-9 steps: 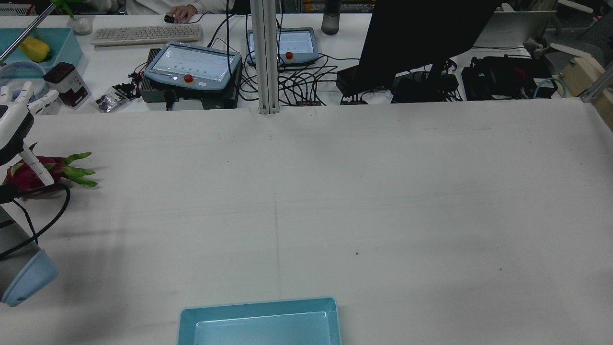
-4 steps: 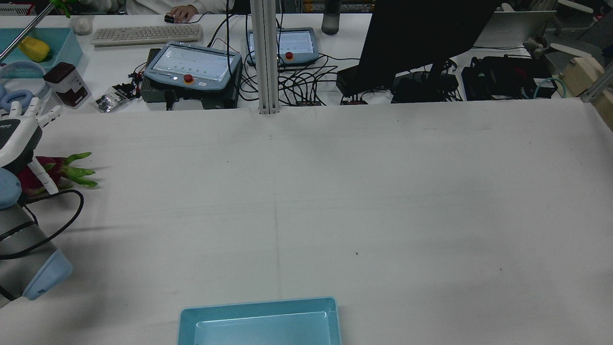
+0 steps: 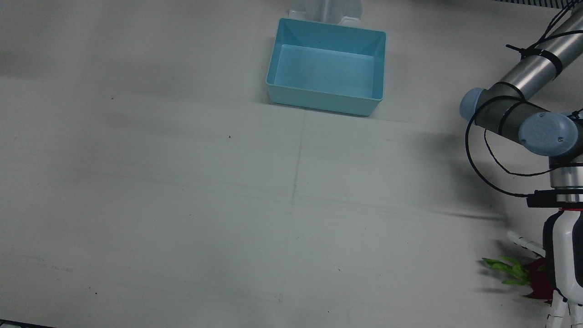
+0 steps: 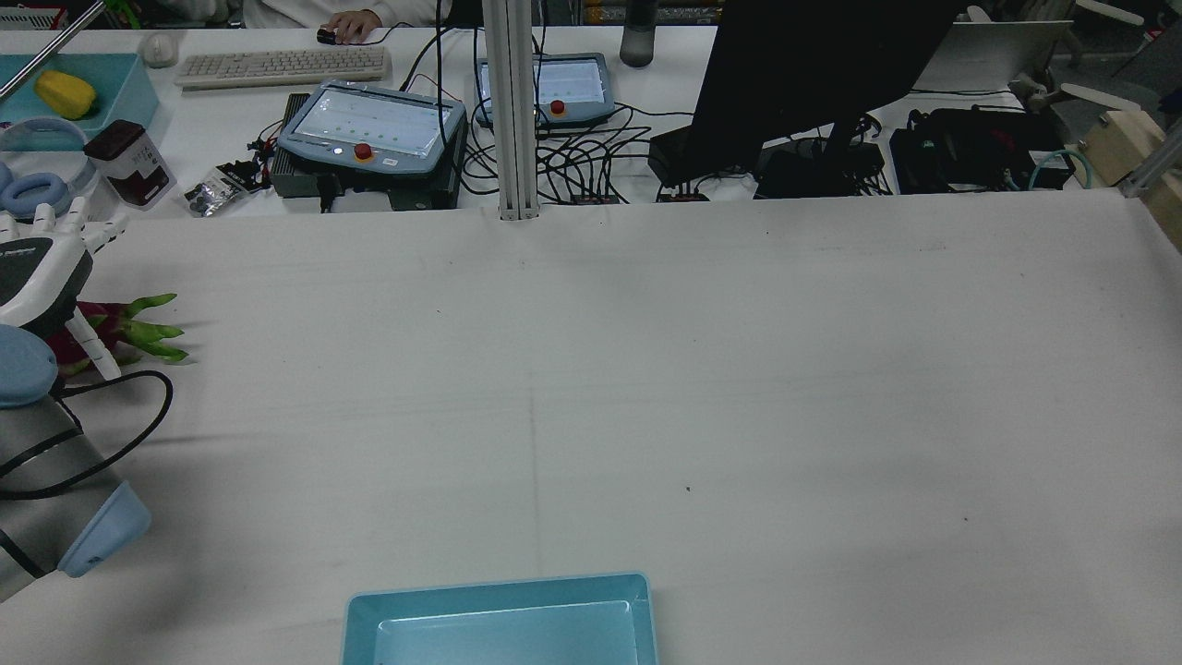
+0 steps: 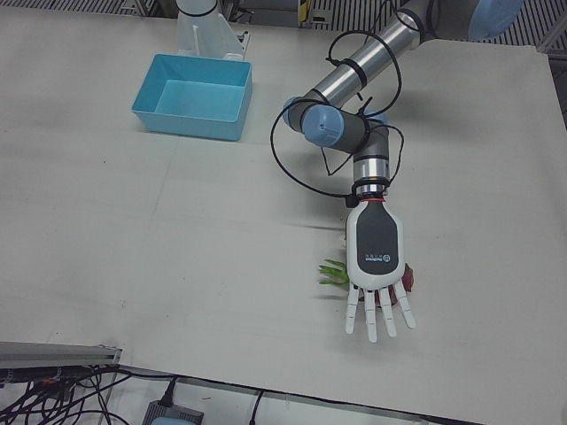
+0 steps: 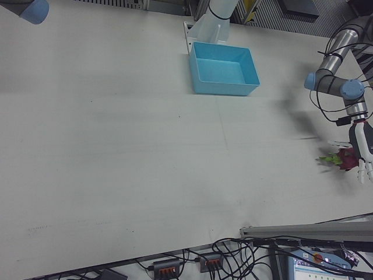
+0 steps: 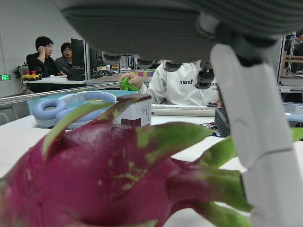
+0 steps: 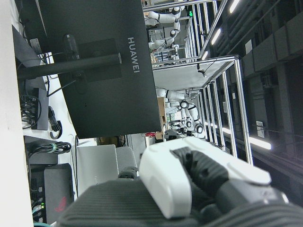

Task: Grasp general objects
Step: 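Position the open left hand around the dragon fruit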

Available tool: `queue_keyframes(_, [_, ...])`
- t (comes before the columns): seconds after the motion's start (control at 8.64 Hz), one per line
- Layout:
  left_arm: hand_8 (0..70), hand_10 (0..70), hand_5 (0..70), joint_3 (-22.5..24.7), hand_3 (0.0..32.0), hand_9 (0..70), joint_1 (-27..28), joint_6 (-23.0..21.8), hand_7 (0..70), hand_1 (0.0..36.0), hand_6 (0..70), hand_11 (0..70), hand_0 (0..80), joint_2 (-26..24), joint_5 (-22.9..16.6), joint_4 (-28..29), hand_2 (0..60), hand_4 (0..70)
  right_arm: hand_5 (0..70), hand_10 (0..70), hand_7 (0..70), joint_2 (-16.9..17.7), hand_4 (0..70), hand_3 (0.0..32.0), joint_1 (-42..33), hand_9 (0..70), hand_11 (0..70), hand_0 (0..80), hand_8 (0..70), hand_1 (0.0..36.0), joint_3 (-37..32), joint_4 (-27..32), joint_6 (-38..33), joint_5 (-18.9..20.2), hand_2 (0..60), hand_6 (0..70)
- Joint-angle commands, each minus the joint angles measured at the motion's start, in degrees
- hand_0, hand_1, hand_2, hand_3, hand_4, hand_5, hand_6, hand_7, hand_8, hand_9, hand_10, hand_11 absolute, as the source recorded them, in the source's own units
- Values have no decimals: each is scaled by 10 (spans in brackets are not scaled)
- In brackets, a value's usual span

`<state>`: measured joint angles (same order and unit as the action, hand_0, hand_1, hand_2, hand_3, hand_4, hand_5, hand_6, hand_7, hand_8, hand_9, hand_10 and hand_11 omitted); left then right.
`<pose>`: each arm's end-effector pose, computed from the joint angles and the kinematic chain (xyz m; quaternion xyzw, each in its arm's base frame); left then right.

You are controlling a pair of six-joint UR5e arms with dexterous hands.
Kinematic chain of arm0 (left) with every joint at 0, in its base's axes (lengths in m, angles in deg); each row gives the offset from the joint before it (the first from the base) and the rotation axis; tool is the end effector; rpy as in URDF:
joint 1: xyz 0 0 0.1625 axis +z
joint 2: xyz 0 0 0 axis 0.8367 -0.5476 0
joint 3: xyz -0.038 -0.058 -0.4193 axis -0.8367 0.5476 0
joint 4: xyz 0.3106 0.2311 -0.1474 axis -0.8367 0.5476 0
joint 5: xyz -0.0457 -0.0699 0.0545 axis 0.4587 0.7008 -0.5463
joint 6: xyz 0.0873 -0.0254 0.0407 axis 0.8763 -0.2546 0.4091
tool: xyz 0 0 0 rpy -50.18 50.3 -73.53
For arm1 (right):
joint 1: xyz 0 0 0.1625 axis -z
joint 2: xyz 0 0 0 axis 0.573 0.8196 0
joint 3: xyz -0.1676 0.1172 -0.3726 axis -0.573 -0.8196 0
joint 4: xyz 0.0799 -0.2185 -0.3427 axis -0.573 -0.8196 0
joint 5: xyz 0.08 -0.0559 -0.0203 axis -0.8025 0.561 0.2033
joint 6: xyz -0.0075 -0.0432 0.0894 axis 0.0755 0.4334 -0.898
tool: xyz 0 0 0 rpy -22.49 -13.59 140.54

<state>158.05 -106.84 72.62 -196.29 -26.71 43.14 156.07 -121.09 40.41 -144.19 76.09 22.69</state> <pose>0.2436 -0.5853 0.5562 0.4017 0.4484 -0.5529 0.5761 0.1038 -0.4605 0.6650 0.0741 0.6933 -0.7158 0.0378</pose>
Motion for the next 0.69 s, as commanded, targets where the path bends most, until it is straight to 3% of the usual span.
queue_keyframes(0.0, [0, 0, 700, -23, 0, 0, 0, 0, 0, 184, 0, 0, 503, -2, -2, 8, 82, 0, 0, 0, 0, 0, 0, 0, 0, 0, 0, 0, 0, 0, 0, 0, 0, 0, 0, 0])
queue_keyframes(0.23, [0, 0, 700, -9, 0, 0, 0, -20, 0, 187, 0, 0, 506, -10, -8, -38, 89, 0, 0, 0, 0, 0, 0, 0, -1, 0, 0, 0, 0, 0, 0, 0, 0, 0, 0, 0])
queue_keyframes(0.58, [0, 0, 700, -9, 0, 0, 2, -33, 0, 184, 0, 0, 504, -7, -7, -48, 78, 0, 0, 0, 0, 0, 0, 0, -1, 0, 0, 0, 0, 0, 0, 0, 0, 0, 0, 0])
